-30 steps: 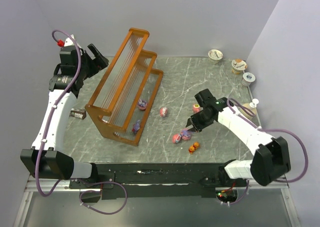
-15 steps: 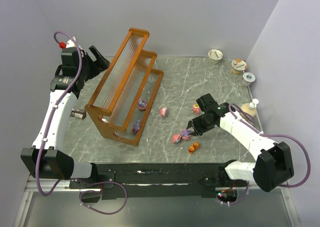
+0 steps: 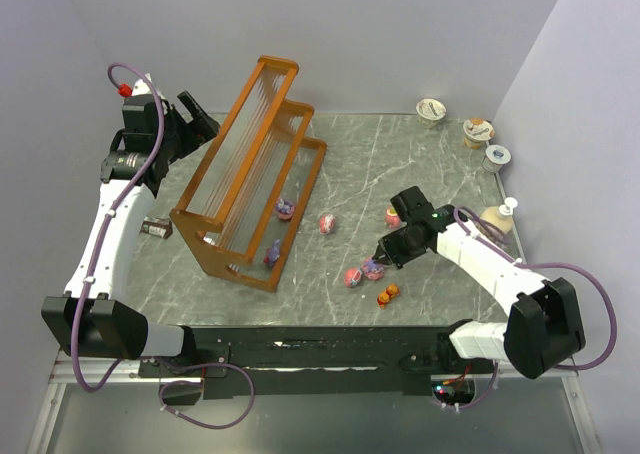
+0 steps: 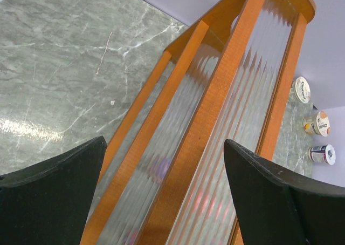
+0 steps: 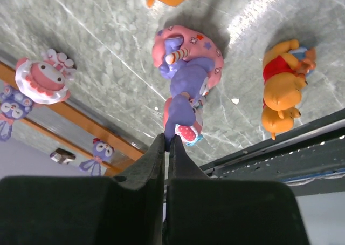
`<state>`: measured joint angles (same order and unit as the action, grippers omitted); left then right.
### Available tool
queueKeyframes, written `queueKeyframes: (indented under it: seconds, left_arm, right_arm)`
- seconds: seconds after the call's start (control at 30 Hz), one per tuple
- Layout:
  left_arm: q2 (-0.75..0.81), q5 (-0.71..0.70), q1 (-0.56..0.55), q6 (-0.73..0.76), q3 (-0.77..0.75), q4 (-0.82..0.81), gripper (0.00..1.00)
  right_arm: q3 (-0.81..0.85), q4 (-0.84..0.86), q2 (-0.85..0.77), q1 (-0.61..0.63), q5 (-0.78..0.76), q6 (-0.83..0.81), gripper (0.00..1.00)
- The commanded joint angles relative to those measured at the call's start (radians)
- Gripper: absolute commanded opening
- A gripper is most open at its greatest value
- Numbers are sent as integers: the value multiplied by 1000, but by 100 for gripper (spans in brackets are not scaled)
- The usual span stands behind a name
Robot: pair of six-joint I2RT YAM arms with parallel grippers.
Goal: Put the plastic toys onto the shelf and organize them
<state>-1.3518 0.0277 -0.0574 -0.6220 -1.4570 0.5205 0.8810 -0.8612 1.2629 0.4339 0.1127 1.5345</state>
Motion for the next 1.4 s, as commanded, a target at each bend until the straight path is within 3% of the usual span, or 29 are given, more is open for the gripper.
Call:
queueKeyframes:
  seconds: [0.0,0.23,0.43,0.73,1.03,1.2,1.37]
  left_arm:
    - [26,-9,1,-5,0,-24,96]
    - [28,-14,1,-4,-3,-22,96]
    - [33,-23,1,2,-5,-19,96]
    - [48,-23,1,10,1,-23,96]
    - [51,-25,2,19,-5,-16,96]
    - [40,-52,1,27,-26,-4,96]
    - [31,-54,1,28,-34,3,96]
  right_arm:
    - [107,-34,13,6,-80,-69,0]
    - [289,-44,38,48,-111,-183,0]
    - [369,163,98,49,-23,-364,0]
    - [669,335,415,48,185,-635,0]
    - [923,363,673,48,252,-786,0]
    - [1075,268,779,45,240,-815,0]
    - [1089,309,832,45,268,-821,0]
